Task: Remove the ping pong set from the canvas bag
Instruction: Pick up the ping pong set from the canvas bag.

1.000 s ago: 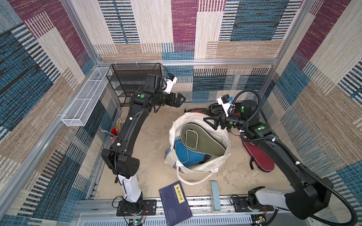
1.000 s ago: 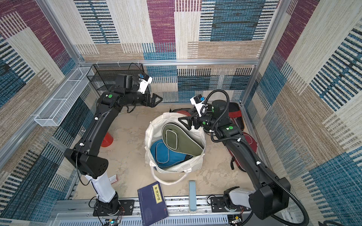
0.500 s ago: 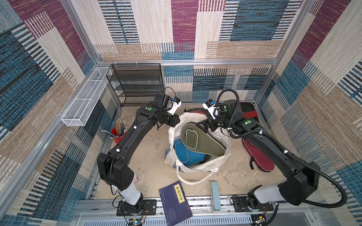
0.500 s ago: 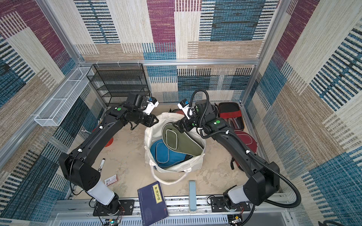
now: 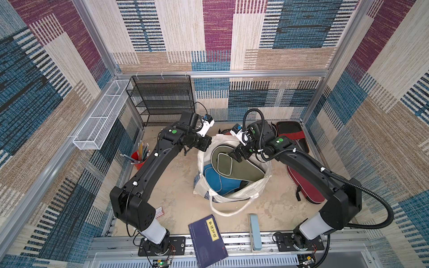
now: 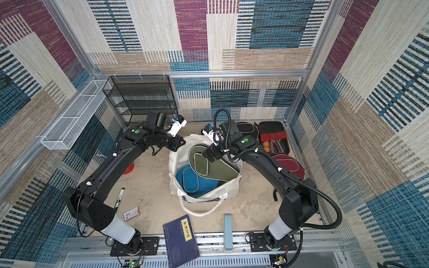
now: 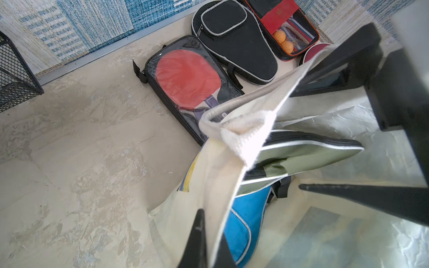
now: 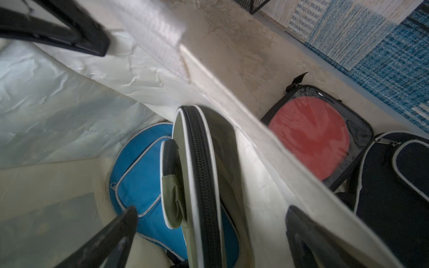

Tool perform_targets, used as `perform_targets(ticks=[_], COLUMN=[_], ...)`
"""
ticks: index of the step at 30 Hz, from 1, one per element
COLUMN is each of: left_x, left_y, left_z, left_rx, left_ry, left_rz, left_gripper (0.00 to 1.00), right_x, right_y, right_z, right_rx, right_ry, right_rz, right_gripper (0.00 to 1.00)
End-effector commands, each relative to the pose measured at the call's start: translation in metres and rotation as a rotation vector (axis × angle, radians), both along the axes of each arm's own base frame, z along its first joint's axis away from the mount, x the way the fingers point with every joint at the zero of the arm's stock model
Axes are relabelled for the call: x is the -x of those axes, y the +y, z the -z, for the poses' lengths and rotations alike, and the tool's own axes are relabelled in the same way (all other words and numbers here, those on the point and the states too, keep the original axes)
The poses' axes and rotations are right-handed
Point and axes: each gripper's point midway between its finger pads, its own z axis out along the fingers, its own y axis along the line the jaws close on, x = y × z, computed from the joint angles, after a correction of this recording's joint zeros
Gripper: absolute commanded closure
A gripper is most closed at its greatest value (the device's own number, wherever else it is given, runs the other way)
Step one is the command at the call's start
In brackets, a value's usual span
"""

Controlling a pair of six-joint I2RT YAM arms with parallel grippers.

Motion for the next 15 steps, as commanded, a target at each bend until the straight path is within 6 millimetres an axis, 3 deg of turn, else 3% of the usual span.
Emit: perform_targets(ticks=[1, 6, 11, 13, 15], left_x=[-0.011, -0.012, -0.015, -0.016, -0.017], left_y=[-0.012, -0.013, -0.010, -0.009, -0.009], left_z=[-0.016, -0.009, -0.004, -0.002, 0.001], left_rx=[0.065, 0.075, 0.082, 0.083, 0.082], left_ry=[-0.084, -0.073, -0.056, -0.049, -0.037], left_rz=[0.037, 0.036, 0.021, 0.016, 0.011], left_gripper=[1.00, 1.00, 1.00, 1.00, 1.00], right_x=[0.003, 0.006, 0.012, 0.014, 0.014], right_y=[-0.002, 0.004, 0.007, 0.006, 0.003], right_z=[0.020, 0.036, 0.032, 0.029, 0.021], right_rx=[0.044, 0.054, 0.047, 0.049, 0.053], right_ry=[0.047, 0.091, 0.094, 0.091, 0.071], right_rz=[-0.005, -0.030, -0.051, -0.053, -0.040], right_gripper=[0.04, 0.20, 0.35, 0.32, 0.20])
